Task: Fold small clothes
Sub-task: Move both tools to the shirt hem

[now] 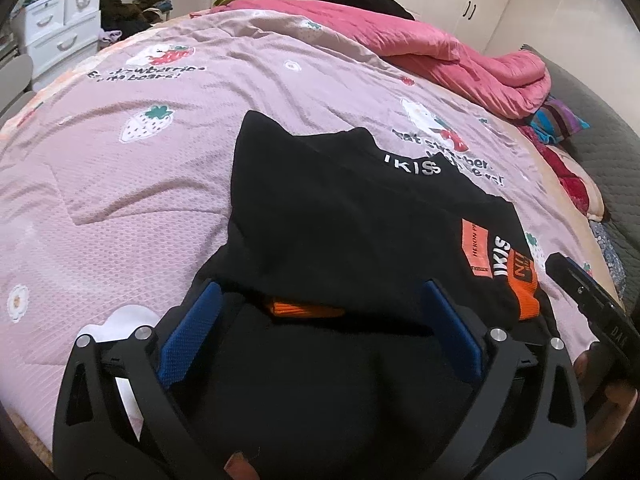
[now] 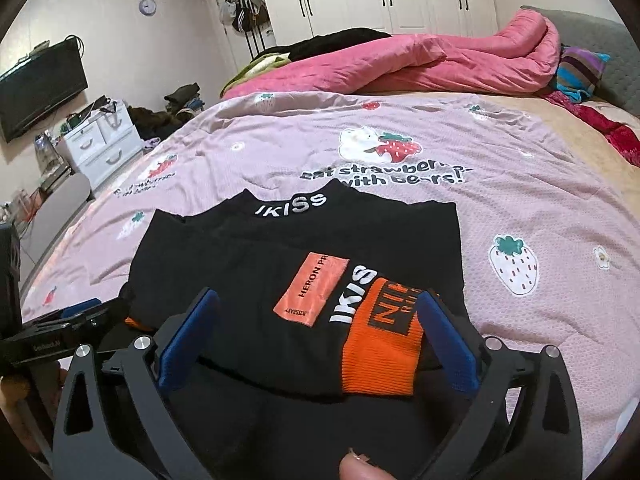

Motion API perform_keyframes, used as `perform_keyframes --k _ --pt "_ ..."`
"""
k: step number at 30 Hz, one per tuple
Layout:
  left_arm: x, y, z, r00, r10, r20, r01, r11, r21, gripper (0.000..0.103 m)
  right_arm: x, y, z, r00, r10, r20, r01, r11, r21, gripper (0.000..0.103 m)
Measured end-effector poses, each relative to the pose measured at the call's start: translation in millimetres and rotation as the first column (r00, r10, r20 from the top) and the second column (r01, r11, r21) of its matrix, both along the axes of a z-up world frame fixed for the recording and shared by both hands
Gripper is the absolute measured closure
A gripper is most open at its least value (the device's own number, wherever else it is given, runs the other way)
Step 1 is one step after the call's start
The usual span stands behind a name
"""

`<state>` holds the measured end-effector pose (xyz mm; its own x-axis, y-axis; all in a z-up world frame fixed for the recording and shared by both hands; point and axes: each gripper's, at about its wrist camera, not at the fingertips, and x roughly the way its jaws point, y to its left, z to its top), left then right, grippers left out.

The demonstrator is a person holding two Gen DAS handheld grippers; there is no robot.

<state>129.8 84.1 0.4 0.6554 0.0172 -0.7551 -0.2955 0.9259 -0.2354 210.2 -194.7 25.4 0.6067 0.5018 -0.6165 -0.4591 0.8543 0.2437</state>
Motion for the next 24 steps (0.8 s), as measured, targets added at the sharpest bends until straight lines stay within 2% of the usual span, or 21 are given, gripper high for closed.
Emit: perform_keyframes --k 11,24 --pt "-19 -3 13 1.000 -0.010 0.013 0.009 1.000 0.027 0.009 -17 -6 22 0.998 0.001 0.063 -0.004 0.999 0.049 0.004" --pt "-49 6 32 0.999 0.012 0.046 -0.014 0.999 0.039 0.009 -47 -19 43 0.992 -0.017 0.123 0.011 0.999 0.043 0.004"
